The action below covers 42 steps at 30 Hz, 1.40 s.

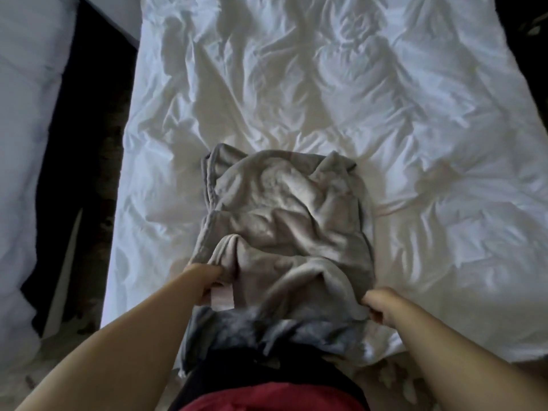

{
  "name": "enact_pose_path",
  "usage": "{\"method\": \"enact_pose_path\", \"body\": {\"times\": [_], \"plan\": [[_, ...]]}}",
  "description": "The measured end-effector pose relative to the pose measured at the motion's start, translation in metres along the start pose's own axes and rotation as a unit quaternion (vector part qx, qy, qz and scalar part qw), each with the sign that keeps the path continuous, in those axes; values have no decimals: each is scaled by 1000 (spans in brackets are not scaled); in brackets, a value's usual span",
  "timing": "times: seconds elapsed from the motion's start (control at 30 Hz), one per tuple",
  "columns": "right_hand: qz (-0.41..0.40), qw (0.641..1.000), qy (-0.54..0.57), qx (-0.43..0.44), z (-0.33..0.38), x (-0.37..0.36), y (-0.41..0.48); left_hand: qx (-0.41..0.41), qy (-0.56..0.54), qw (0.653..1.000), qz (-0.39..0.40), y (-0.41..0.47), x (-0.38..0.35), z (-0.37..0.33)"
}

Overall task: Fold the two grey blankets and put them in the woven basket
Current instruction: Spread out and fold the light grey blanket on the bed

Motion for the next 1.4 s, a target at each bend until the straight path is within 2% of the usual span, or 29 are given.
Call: {"method": "enact_pose_path", "body": {"times": [0.03, 0.13, 0.23, 0.3, 0.37, 0.4, 0.43, 0.47, 0.53, 0.57, 0.6, 0.63, 0.73, 0.8, 0.9, 0.97, 1.03, 1.1, 1.17, 1.27, 1.33, 1.37, 1.4], "plan": [[40, 999, 6, -22, -9, -10, -1, 29, 13, 999, 27, 1, -1, 10], [137, 987, 58, -62, -22, -31, -8, 52, 54, 997, 9, 7, 2, 14], [202, 967, 132, -80, -10, -33, -20, 91, -13, 995, 46, 4, -3, -11], [226, 948, 213, -69, 28, -21, -34, 96, -48, 990, 91, -15, -11, -52], [224, 924, 310, 3, 115, 14, -54, -5, -80, 992, 97, -30, -15, -141], [203, 906, 364, 65, 173, 44, -67, -83, -125, 984, 93, -45, -13, -200], [179, 876, 425, 143, 232, 81, -87, -175, -194, 961, 90, -69, -10, -264], [168, 825, 485, 237, 290, 122, -115, -276, -261, 922, 68, -98, -1, -328], [184, 694, 561, 412, 375, 201, -176, -464, -300, 833, -27, -156, 29, -430], [187, 655, 576, 452, 394, 230, -198, -514, -273, 811, -64, -177, 44, -458], [180, 644, 574, 472, 405, 255, -212, -532, -243, 807, -84, -191, 55, -476], [168, 651, 555, 490, 410, 272, -220, -534, -214, 813, -85, -195, 63, -489], [115, 733, 460, 489, 393, 272, -206, -509, -151, 843, -86, -173, 70, -474], [92, 784, 430, 439, 371, 251, -171, -459, -150, 874, -61, -134, 63, -442], [43, 856, 388, 340, 328, 211, -100, -368, -86, 924, -52, -64, 39, -383], [-13, 911, 308, 274, 294, 177, -47, -318, -4, 945, -72, -12, 19, -336], [-67, 956, 180, 223, 249, 139, 1, -262, 49, 960, -82, 36, 1, -277], [-72, 975, 98, 187, 206, 99, 32, -203, 60, 972, -104, 65, -8, -218], [-38, 981, 87, 170, 173, 57, 45, -147, 3, 980, -136, 84, -10, -165], [-10, 978, 67, 197, 151, 14, 50, -76, -32, 989, -119, 99, -21, -114], [26, 974, 26, 221, 155, 3, 43, -71, -33, 993, -86, 98, -23, -110], [28, 968, -13, 250, 165, 7, 40, -98, -32, 992, -76, 94, -22, -120], [-4, 958, -57, 281, 181, 19, 35, -137, -18, 987, -76, 88, -19, -137]]}}
Point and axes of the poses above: each hand's wrist, its own y-axis towards the middle knuckle, its own x-axis out of the back of the hand, z = x × y, the point moved 3 cm from there along y, towards the middle knuckle, and after that the axes turned 10 degrees about -y, right-handed, at the moved point
